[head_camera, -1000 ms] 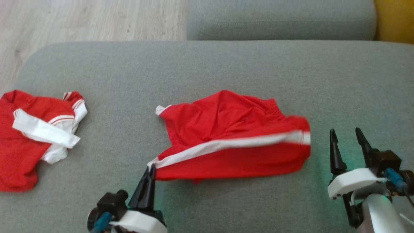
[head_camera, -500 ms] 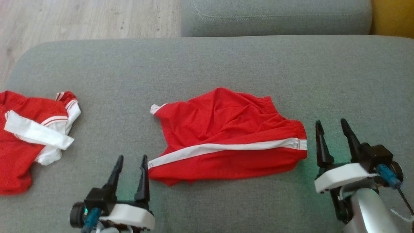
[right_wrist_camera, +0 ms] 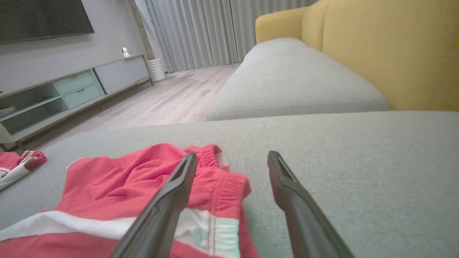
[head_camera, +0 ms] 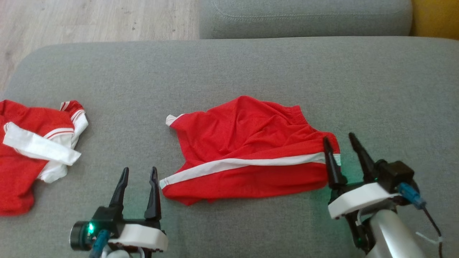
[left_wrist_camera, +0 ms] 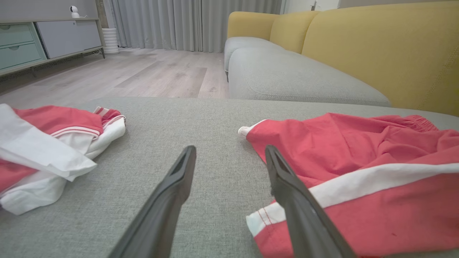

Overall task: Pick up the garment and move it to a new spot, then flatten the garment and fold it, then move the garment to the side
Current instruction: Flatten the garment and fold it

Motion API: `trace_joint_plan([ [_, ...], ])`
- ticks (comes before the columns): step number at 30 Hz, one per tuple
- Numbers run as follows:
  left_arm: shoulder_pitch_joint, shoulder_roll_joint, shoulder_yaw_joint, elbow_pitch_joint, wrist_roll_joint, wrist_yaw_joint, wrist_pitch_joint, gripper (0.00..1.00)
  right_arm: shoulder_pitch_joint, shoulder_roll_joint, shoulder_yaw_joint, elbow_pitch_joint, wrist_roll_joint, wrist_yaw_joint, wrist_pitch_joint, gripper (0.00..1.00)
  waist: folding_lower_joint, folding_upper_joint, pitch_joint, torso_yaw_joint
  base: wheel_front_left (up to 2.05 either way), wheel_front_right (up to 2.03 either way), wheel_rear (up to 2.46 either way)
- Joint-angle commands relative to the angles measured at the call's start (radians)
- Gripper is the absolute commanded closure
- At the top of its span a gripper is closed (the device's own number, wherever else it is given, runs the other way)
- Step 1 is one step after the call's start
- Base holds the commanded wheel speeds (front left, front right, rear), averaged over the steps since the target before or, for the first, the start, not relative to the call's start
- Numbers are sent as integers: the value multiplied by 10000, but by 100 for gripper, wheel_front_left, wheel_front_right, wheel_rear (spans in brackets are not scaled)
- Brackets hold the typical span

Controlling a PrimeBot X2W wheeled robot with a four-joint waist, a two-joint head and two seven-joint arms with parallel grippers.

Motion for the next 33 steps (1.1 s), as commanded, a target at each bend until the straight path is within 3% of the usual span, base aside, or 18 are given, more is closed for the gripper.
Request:
trace_joint_plan([
  [1,-121,43,245,-261,-78,20,-53,0,-23,-134,418,-149,282,-7,-63,0,-1,0,19,16,0,0,0],
  [10,-199,43,-55,-232,-247,20,-53,0,104,-877,1704,231,1850,-7,-63,0,-1,0,214,107,0,0,0],
  [21,-249,43,-51,-172,-189,-117,-53,0,224,-2184,3408,-385,3744,-7,-63,0,-1,0,277,147,0,0,0],
  [32,-201,43,-93,26,-245,-210,-53,0,215,-2840,4048,-791,4470,-7,-63,0,-1,0,277,63,0,0,0],
  [33,-204,43,-94,41,-245,-221,-53,0,197,-2850,4088,-800,4484,-7,-63,4,-1,0,276,67,0,0,0],
])
